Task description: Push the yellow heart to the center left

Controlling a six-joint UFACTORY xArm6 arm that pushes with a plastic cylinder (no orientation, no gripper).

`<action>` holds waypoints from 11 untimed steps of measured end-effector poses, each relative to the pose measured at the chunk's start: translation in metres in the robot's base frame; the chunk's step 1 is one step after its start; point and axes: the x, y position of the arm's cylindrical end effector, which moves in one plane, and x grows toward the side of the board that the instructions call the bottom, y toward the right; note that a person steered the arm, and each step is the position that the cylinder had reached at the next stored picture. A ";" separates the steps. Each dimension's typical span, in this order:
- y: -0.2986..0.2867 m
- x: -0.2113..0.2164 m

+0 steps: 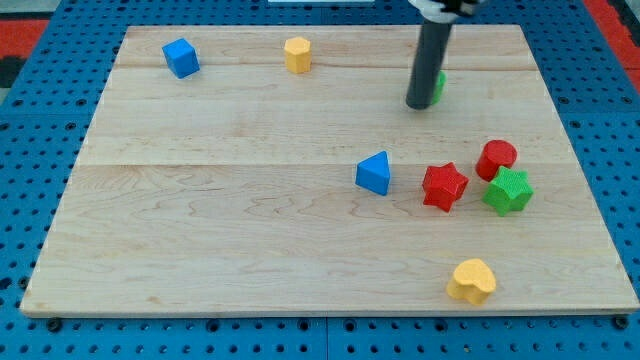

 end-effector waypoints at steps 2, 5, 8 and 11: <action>0.044 -0.072; 0.018 -0.072; 0.041 0.015; 0.163 0.188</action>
